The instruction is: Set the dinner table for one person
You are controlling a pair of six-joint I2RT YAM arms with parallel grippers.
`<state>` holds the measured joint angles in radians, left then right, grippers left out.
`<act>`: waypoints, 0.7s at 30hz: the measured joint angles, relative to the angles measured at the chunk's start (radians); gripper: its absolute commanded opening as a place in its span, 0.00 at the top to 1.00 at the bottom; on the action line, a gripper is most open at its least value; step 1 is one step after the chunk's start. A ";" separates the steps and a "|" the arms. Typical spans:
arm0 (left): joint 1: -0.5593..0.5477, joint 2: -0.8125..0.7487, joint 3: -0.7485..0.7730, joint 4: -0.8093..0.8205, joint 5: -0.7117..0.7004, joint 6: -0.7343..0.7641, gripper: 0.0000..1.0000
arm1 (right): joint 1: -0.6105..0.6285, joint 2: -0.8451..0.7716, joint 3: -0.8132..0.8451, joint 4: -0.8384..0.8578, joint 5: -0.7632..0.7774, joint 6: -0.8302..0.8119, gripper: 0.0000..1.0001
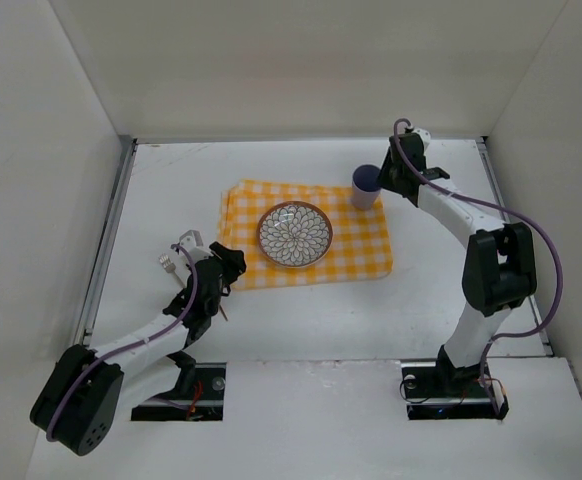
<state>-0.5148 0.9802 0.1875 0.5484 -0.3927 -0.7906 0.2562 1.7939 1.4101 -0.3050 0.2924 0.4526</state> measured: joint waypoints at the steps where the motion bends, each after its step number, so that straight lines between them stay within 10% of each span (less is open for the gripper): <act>1: 0.000 0.000 0.000 -0.001 0.000 0.000 0.54 | 0.000 0.000 0.000 0.001 0.000 -0.001 0.53; 16: 0.017 0.000 0.003 -0.021 -0.026 0.017 0.57 | 0.007 -0.270 -0.122 0.058 0.006 0.015 0.33; 21: 0.019 -0.002 0.035 -0.109 -0.090 0.040 0.68 | 0.041 -0.464 -0.296 0.143 0.007 0.050 0.44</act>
<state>-0.4957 0.9783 0.2230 0.4397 -0.4828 -0.7509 0.2974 1.3296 1.1137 -0.1619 0.2996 0.5030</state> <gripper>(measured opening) 0.363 0.630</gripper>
